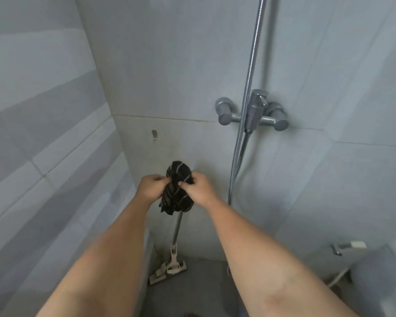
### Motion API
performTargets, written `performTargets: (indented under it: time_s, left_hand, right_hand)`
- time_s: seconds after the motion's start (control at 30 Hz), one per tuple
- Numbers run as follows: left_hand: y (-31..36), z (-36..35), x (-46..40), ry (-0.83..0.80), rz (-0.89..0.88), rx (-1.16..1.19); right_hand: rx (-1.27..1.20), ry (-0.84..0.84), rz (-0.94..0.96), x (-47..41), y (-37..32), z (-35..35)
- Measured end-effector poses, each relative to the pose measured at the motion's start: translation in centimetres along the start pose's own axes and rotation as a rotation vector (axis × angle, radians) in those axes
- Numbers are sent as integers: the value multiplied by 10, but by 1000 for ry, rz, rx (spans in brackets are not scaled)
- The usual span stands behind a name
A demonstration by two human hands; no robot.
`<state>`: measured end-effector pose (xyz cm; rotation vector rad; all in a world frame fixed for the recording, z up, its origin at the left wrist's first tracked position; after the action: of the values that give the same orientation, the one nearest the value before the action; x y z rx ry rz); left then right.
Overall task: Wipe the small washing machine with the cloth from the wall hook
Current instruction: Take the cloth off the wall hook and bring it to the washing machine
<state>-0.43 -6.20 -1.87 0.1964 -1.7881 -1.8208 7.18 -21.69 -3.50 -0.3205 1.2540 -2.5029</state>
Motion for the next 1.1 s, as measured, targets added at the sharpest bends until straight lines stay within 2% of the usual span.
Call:
performTargets:
  time_s: [0.2,0.37,0.57,0.7,0.83,0.93,1.0,1.1]
  left_hand:
    - [-44,-63,67,-126,117,2]
    - [-57,-138,120,-345,206,-4]
    - [-70,-221,145,-517,224,-74]
    - [-87,-271,155,-632,303,-53]
    - [-122,-313,148,-615,405,20]
    - [-160,-338,131,-466,434,54]
    - [-190,-344,116,-376,369,-74]
    - [-249,-343,97,-393,233,-349]
  right_hand:
    - [-171,-2,-134,105,60,45]
    - [-332,-32,-290,171,109,100]
    - [-439,95,-395,203,180,156]
    - [-516,43,-462,211,225,182]
    - [-526,30,-541,209,279,196]
    - [-636,26,-636,206,323,190]
    - [-775,56,-708,205,356,178]
    - [-986,156,-803,199,420,151]
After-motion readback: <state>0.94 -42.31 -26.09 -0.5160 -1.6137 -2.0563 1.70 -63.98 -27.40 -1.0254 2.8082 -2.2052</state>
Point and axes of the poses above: each hand's wrist, its own x-axis away from the middle knuckle, its own z-axis out of the back of the hand, y = z × x, the point moved 4 cm from there along -x, towards the middle knuckle, and after that the axes turned 11 degrees about x, right-handed, at the moved point
